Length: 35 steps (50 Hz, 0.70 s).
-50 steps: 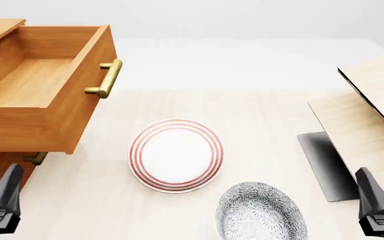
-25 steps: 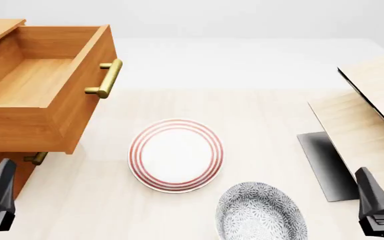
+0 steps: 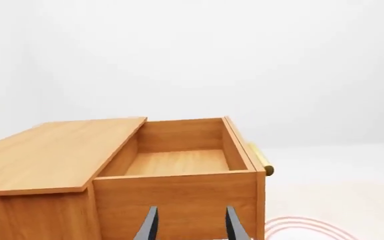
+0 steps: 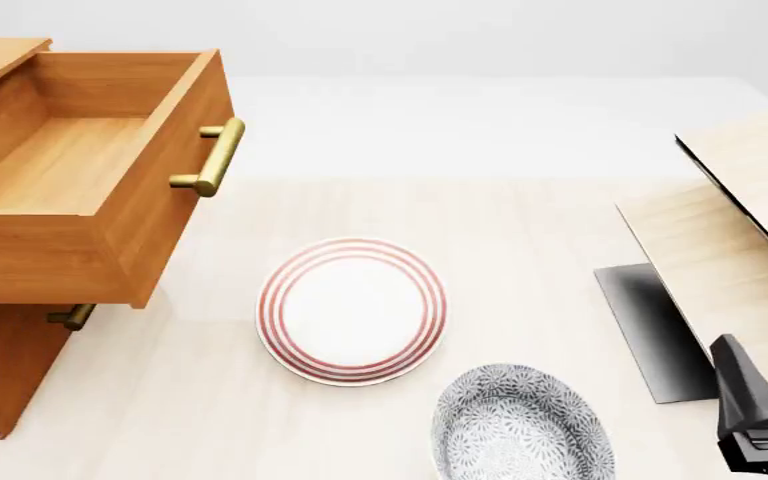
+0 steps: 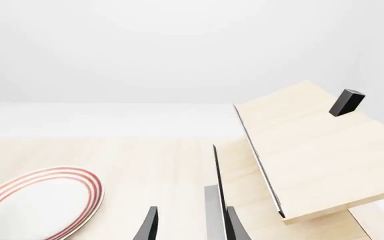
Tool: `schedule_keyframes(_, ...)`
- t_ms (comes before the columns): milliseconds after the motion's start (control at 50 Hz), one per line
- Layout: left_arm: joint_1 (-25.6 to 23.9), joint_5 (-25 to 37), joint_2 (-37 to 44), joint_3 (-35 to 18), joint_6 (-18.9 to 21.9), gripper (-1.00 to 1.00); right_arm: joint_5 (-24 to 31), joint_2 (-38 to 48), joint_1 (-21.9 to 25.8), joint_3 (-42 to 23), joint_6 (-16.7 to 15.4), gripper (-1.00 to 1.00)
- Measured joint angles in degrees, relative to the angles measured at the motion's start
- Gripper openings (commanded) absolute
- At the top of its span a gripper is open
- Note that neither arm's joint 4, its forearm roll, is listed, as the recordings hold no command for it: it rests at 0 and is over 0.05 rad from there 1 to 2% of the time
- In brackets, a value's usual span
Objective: Close the top drawer of the cabinet.
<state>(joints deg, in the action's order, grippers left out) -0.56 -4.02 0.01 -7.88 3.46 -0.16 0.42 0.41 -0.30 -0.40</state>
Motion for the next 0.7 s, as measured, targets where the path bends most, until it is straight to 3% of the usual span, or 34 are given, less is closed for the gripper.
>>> schedule_keyframes(700, -5.09, 9.64, 1.58, -11.1, 1.73, 1.0, -0.83, 0.93, -0.01, -0.11, 0.01, 1.0)
